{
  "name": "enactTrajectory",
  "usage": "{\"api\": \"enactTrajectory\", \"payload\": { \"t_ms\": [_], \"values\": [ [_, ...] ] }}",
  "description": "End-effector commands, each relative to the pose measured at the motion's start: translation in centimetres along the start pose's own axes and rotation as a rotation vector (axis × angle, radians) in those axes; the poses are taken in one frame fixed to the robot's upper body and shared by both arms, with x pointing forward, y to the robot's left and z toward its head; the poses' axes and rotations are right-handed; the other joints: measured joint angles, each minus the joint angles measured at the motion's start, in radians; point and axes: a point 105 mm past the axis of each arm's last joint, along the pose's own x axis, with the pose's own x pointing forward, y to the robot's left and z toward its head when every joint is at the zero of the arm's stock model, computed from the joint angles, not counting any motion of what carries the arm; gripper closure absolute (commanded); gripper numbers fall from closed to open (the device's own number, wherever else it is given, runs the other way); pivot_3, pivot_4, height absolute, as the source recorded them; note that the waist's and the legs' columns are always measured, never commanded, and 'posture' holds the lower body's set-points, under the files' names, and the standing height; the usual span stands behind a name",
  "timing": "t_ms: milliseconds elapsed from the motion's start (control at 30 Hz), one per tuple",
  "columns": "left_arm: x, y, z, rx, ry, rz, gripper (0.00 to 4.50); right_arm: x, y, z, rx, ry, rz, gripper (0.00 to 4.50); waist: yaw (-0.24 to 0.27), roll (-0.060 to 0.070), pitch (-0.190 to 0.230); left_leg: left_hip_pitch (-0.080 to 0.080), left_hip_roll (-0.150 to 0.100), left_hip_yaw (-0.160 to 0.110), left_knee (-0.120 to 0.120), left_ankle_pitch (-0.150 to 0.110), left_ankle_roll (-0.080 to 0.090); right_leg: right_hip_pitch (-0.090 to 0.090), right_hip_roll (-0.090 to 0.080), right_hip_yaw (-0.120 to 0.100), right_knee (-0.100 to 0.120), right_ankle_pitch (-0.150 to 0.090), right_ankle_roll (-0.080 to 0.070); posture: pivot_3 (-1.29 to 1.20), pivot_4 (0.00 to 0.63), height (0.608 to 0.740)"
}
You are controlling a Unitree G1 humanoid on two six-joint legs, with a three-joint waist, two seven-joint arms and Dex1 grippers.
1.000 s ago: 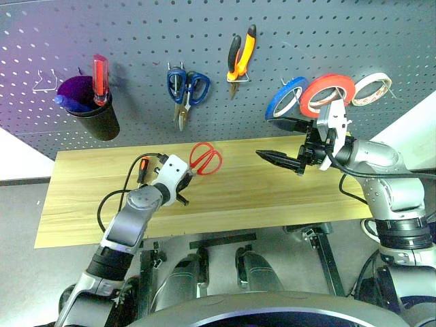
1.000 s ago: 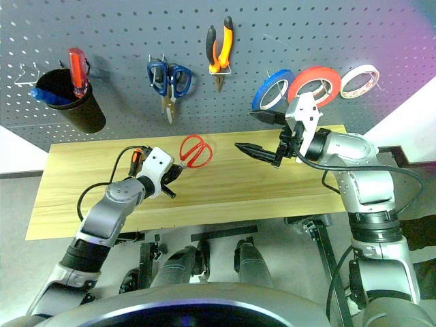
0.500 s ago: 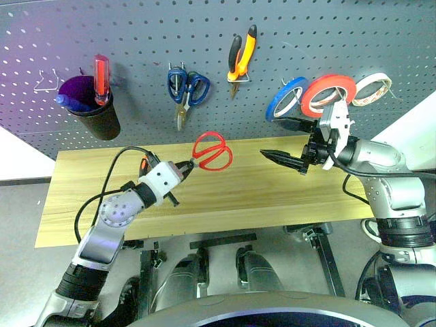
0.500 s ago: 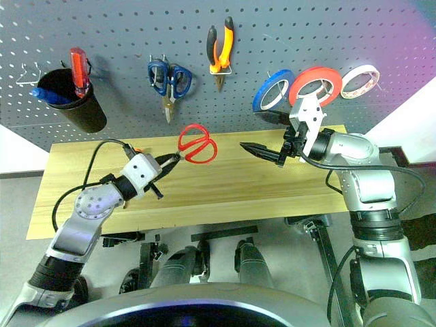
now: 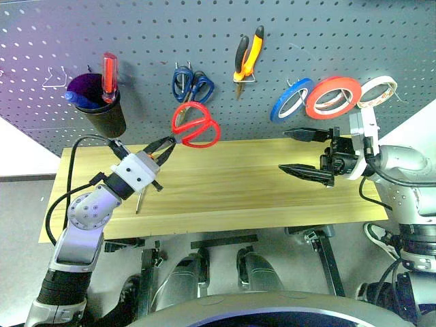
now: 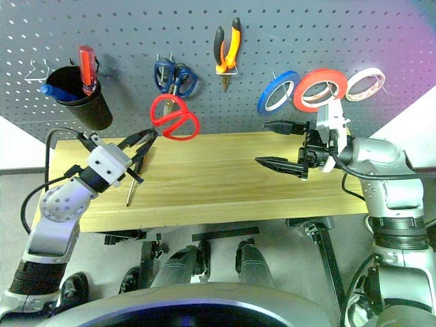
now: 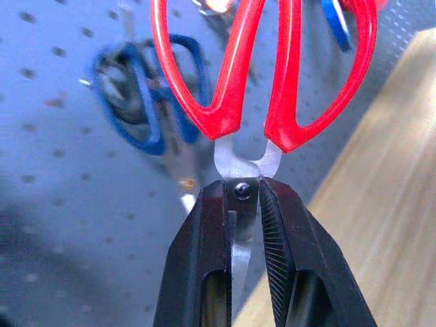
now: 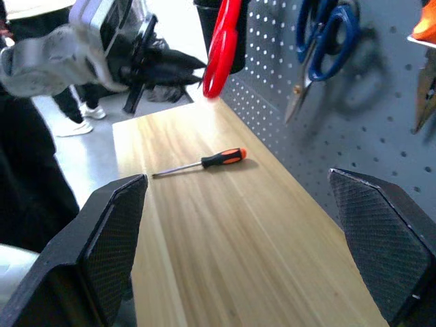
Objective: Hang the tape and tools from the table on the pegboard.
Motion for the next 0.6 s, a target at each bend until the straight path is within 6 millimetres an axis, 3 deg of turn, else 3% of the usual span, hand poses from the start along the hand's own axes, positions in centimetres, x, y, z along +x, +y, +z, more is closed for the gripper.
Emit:
{"api": "enactTrajectory", "payload": {
  "t_ms": [33, 200, 600],
  "values": [
    [0.2, 1.1, 2.6, 0.077, -0.093, 0.043, 4.2, -1.4, -0.1, 1.3, -0.025, -0.029, -0.017, 0.0, 0.0, 0.0, 0.0, 0.0, 0.0, 0.0, 0.0, 0.0, 0.0, 0.0, 0.0, 0.0, 0.0, 0.0, 0.0, -0.11, 0.265, 0.739],
    [0.3, 1.6, 2.9, 0.073, -0.096, 0.068, 4.2, -2.3, -0.3, 1.2, -0.007, -0.028, -0.03, 0.0, -0.001, 0.0, 0.0, 0.0, 0.0, 0.0, 0.001, 0.0, 0.0, 0.001, 0.0, -0.001, 0.0, 0.001, 0.001, -0.11, 0.262, 0.739],
    [1.2, 3.9, -0.1, 0.016, -0.016, 0.165, 4.2, -2.7, 0.0, 2.1, -0.013, -0.068, -0.04, 0.0, -0.004, 0.002, -0.001, 0.0, 0.0, 0.0, 0.011, -0.001, 0.002, 0.003, 0.0, -0.001, 0.002, 0.005, 0.006, -0.14, 0.258, 0.739]
  ]
}}
